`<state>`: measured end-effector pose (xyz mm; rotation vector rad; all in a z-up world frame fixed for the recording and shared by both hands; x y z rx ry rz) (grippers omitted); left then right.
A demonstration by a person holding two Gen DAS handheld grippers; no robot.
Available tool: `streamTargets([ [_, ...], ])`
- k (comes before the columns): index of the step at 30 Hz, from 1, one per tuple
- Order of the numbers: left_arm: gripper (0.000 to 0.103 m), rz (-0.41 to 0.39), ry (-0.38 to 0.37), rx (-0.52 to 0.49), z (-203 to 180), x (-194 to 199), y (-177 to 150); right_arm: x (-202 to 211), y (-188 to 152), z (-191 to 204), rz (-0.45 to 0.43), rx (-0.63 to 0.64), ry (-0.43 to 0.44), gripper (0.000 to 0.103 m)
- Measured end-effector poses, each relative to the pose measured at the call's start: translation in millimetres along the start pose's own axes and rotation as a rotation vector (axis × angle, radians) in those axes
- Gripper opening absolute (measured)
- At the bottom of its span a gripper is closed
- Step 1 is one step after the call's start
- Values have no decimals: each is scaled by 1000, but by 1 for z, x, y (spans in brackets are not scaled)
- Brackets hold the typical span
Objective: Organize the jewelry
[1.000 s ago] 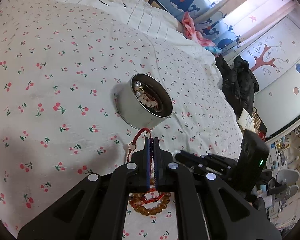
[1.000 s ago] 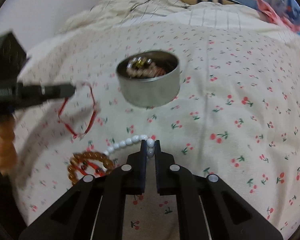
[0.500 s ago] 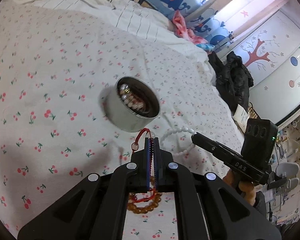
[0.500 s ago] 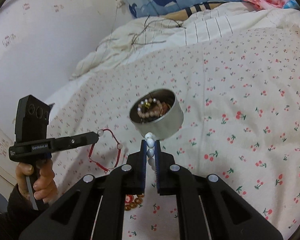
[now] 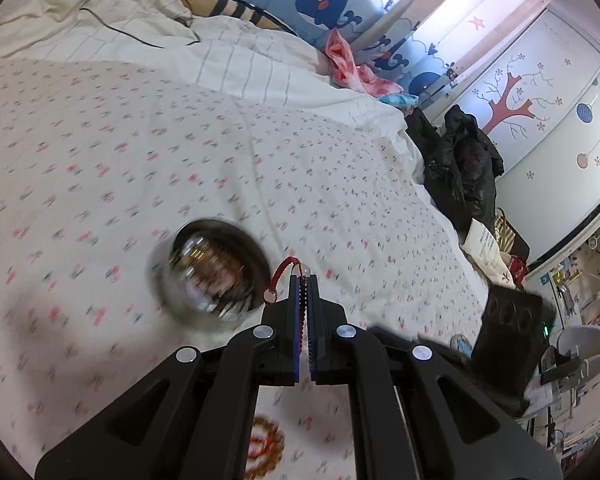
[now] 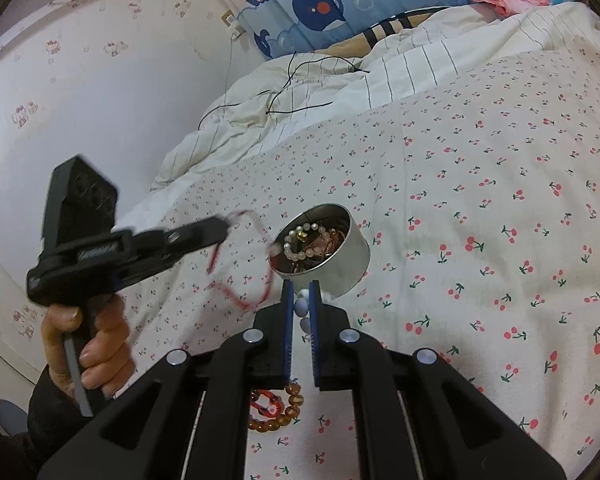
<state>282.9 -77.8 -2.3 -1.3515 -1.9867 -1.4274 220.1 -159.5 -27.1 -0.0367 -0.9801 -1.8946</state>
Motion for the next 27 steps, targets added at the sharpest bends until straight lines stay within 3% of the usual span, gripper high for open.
streamTargets([
  [5, 3, 6, 5, 27, 0, -30, 20, 4, 4, 1, -17, -6, 14, 8],
  [8, 3, 32, 66, 39, 12, -51, 21, 4, 4, 0, -9, -12, 16, 8],
  [10, 3, 65, 146, 42, 27, -63, 15, -3, -3, -1, 51, -12, 15, 8],
  [12, 3, 90, 191, 34, 37, -68, 8, -11, -11, -11, 94, 8, -70, 10],
  [14, 3, 109, 236, 17, 46, -72, 2, -21, -22, -21, 149, 12, -132, 51],
  [15, 4, 114, 243, 7, 48, -72, 0, -24, -25, -25, 151, 7, -157, 57],
  [18, 9, 107, 253, -13, 50, -66, 0, -35, -32, -26, 182, 65, -197, 58],
  [21, 14, 89, 254, -26, 49, -55, 3, -53, -42, -29, 230, 133, -258, 65],
  [23, 18, 73, 254, -28, 48, -46, 4, -65, -52, -34, 274, 181, -304, 64],
  [24, 22, 65, 250, -22, 49, -41, 5, -70, -58, -38, 299, 224, -346, 57],
  [26, 28, 48, 243, -6, 51, -28, 4, -74, -64, -40, 327, 271, -389, 22],
  [27, 30, 43, 240, -2, 51, -23, 3, -73, -64, -39, 326, 265, -376, 11],
])
Point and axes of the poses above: each gripper's, at about its wrist camera, not at the fingertips, and x roughly against the way its jaws point, z to its left, y to its top, the point moved 10 cm from there along -x, roughly the way its jaws point, and after that the axes turned 11 degrees about y, right-handed, at the moved point
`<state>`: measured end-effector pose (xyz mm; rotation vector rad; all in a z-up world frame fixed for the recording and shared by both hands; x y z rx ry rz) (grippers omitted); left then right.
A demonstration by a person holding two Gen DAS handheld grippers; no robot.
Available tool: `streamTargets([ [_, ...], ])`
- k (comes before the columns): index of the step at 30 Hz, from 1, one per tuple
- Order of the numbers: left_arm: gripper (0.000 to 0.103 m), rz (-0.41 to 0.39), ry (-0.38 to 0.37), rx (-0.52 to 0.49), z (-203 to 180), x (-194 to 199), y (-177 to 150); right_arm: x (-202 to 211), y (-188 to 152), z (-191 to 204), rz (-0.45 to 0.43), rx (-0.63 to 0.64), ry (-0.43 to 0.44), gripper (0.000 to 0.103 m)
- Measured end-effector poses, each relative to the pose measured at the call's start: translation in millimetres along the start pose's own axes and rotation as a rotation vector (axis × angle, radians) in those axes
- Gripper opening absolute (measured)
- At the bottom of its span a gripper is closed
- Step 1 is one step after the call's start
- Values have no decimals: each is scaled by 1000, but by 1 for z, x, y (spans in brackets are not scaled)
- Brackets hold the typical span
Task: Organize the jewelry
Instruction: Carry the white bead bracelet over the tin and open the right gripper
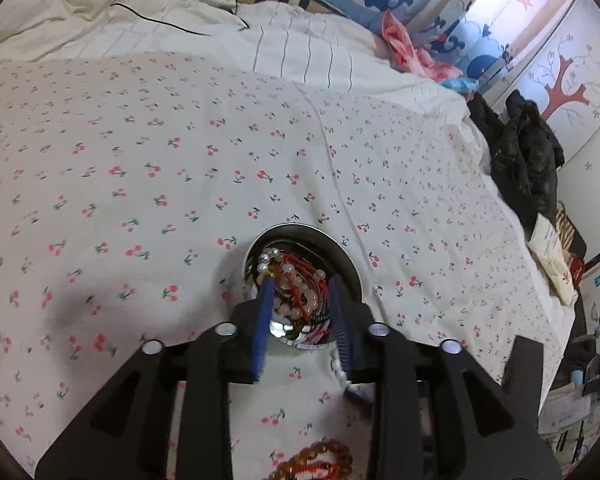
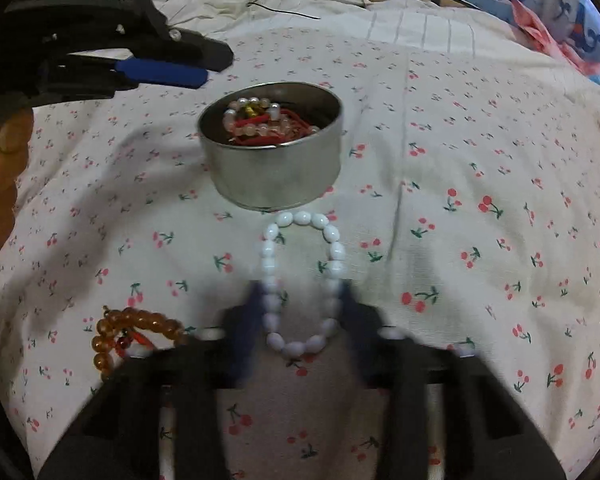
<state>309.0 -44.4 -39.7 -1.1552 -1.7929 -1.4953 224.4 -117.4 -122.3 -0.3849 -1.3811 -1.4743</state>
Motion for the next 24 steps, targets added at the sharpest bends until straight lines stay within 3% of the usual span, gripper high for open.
streamTargets([
  [5, 38, -16, -20, 51, 20, 22, -16, 21, 7, -5, -72, -95, 109, 8],
  [10, 43, 4, -34, 98, 38, 24, -36, 64, 30, 3, -205, -112, 190, 8],
  [17, 44, 35, -52, 99, 42, 22, -43, 68, 62, 2, -258, -177, 269, 8],
  [24, 49, 45, -57, 101, 44, 20, -43, 68, 103, 23, -291, -251, 458, 8],
])
Point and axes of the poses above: each gripper's, at about its wrist camera, not at the fingertips, and x roughly against the way its jaws point, z to its left, y to its top, the point moved 10 cm from there along -x, roughly the way its jaws point, and after that the axes turned 11 degrees about y, right-handed, at the moved point
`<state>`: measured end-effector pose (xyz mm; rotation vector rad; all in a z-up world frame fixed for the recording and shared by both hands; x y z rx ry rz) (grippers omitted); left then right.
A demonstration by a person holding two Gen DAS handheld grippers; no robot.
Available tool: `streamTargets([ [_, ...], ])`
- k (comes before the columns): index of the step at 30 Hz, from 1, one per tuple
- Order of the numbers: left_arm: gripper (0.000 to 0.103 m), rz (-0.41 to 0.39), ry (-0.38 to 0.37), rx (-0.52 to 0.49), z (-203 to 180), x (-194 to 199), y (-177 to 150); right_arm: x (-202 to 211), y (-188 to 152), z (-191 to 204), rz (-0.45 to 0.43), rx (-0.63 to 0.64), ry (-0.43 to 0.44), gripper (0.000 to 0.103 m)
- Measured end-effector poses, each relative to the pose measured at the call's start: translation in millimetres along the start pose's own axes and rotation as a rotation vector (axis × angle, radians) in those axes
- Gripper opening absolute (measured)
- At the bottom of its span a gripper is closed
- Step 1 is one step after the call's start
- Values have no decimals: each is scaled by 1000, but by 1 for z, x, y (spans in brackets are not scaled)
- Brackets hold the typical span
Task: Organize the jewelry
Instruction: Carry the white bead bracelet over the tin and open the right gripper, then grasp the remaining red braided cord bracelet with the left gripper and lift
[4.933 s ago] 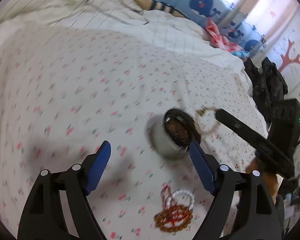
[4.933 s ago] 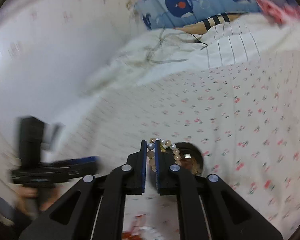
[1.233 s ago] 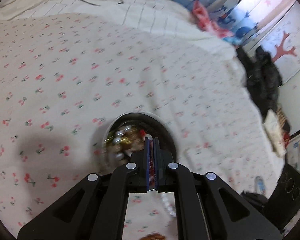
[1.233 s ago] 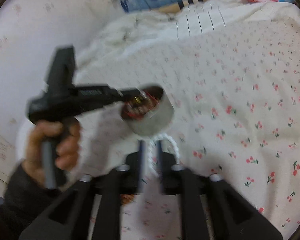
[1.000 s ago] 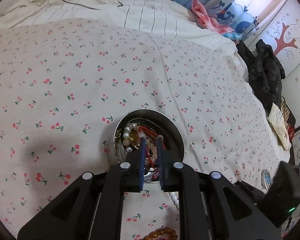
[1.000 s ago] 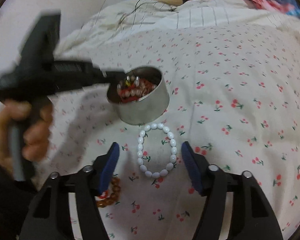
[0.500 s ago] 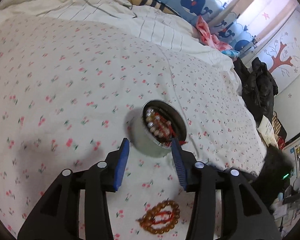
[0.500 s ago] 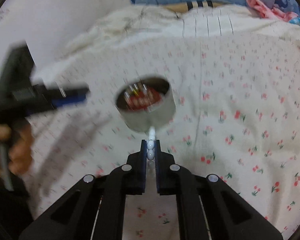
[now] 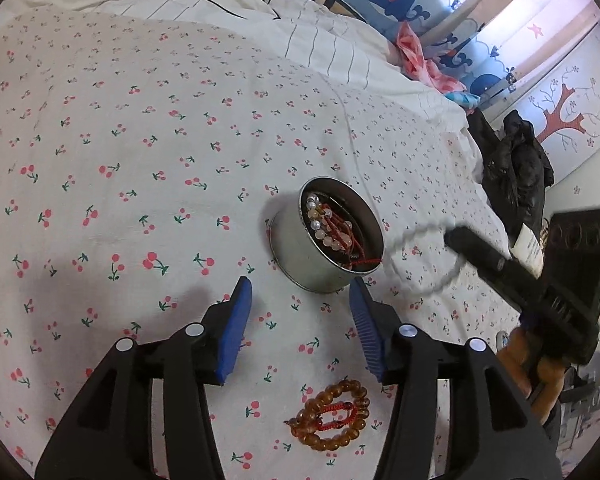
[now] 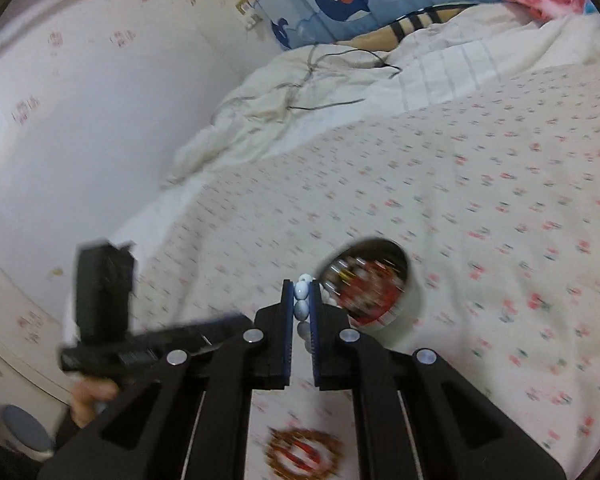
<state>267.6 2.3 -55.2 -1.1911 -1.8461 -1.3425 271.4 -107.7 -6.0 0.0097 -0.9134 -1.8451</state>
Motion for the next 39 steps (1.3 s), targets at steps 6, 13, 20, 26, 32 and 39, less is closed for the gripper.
streamTargets([
  [6, 51, 9, 8, -6, 3, -1, -1, -44, 10, -24, 58, -93, 1, 9],
  [13, 54, 76, 25, -114, -6, -6, -18, -27, 4, -41, 53, 87, -318, 58],
  [20, 54, 162, 11, -205, -16, -10, -68, 11, -69, -30, 200, 209, -314, 58],
  [26, 54, 191, -5, -116, 3, -8, -92, -7, -123, -21, 338, 274, -287, 37],
  [32, 57, 196, -7, -112, 4, -9, -97, -20, -141, -27, 408, 359, -356, 31],
  [39, 59, 194, 4, -126, 4, -10, -96, -22, -145, -31, 426, 551, -527, 20],
])
Point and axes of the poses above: each gripper's, at about its wrist camera, not at the fingertips, and x roughly against the way its jaws point, z to its left, y to its top, the point moved 10 cm from there along -x, roughly the way its jaws point, and after that the axes turned 11 degrees about y, right-handed, at the moved point
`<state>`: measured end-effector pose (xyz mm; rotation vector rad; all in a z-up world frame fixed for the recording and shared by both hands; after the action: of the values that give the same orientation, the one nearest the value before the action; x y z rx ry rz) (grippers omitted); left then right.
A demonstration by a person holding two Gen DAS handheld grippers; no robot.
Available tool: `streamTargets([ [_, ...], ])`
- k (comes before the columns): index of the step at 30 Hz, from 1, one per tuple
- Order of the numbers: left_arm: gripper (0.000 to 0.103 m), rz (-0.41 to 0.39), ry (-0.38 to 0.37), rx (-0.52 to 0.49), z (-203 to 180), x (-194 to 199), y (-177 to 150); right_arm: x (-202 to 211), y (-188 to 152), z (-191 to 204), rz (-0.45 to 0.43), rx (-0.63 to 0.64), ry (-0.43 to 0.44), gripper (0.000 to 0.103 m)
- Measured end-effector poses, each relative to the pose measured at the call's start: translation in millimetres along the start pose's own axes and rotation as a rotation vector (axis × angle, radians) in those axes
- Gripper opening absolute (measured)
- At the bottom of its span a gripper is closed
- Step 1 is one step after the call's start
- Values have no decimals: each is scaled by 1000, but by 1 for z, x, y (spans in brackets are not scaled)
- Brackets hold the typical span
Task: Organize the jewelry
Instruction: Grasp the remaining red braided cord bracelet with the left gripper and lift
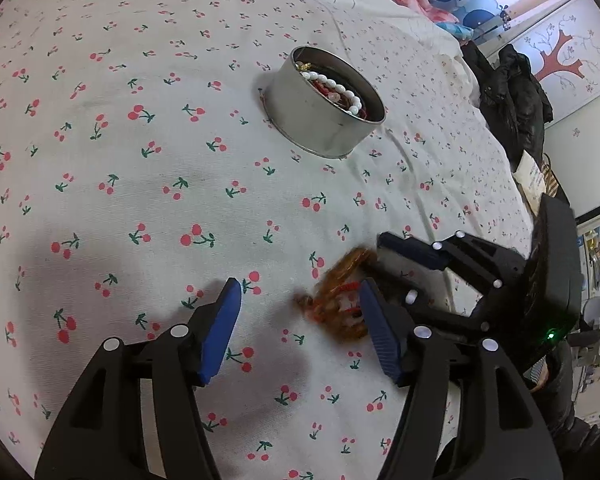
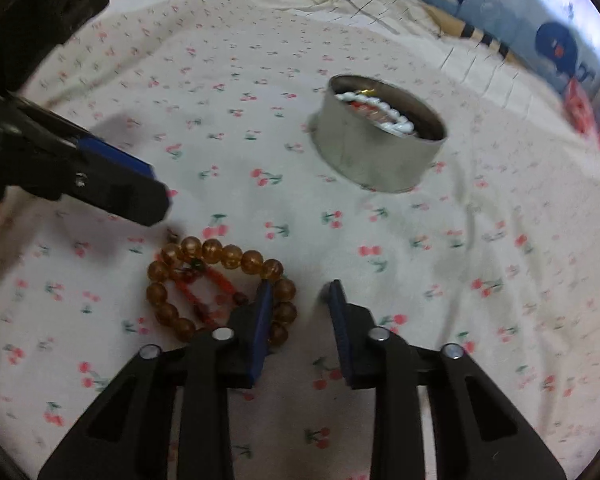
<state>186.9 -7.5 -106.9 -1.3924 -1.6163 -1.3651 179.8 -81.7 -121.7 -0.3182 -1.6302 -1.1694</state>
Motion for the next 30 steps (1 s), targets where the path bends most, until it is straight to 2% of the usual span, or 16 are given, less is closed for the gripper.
streamTargets([
  [2, 59, -16, 15, -15, -1, 0, 2, 5, -2, -15, -4, -29, -43, 19],
  [7, 63, -72, 66, -95, -15, 2, 4, 18, -10, -55, -15, -154, -74, 19],
  [10, 65, -104, 77, -111, -23, 1, 6, 16, -12, -63, -3, -203, -58, 19],
  [12, 66, -138, 96, -127, -29, 1, 8, 13, -13, -63, 9, -207, -57, 23],
  [14, 67, -160, 121, -175, -37, -2, 7, 12, -15, -62, 15, -206, -65, 25],
  [16, 67, -160, 176, -226, -42, -10, 3, 12, -15, -62, 16, -209, -67, 28],
  [18, 67, -150, 241, -248, -40, -22, 1, 11, -15, -67, 15, -224, -74, 36],
  [21, 67, -165, 322, -265, -38, -27, 3, 11, -15, -70, 14, -235, -79, 37],
  [22, 67, -169, 354, -272, -35, -27, 4, 12, -17, -71, 15, -235, -79, 38],
  [24, 69, -185, 472, -272, -14, -22, 9, 12, -18, -73, 18, -242, -78, 39],
  [25, 69, -184, 488, -236, -3, -18, 13, 12, -18, -75, 20, -248, -79, 39],
  [28, 68, -193, 479, -165, 14, -7, 20, 13, -19, -77, 18, -261, -75, 39],
  [30, 69, -214, 425, -157, 7, -2, 22, 13, -17, -75, 8, -259, -63, 41],
])
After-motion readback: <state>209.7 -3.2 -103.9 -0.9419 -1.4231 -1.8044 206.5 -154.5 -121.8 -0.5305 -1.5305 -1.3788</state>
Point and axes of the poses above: each gripper's, at about its wrist camera, not at the fingertips, and x roughly against the way its jaws point, z to its left, y to its top, the point moved 10 cm from there along -x, roughly the way its jaws point, and after that the axes turned 11 degrees about y, right-handed, at the moved point
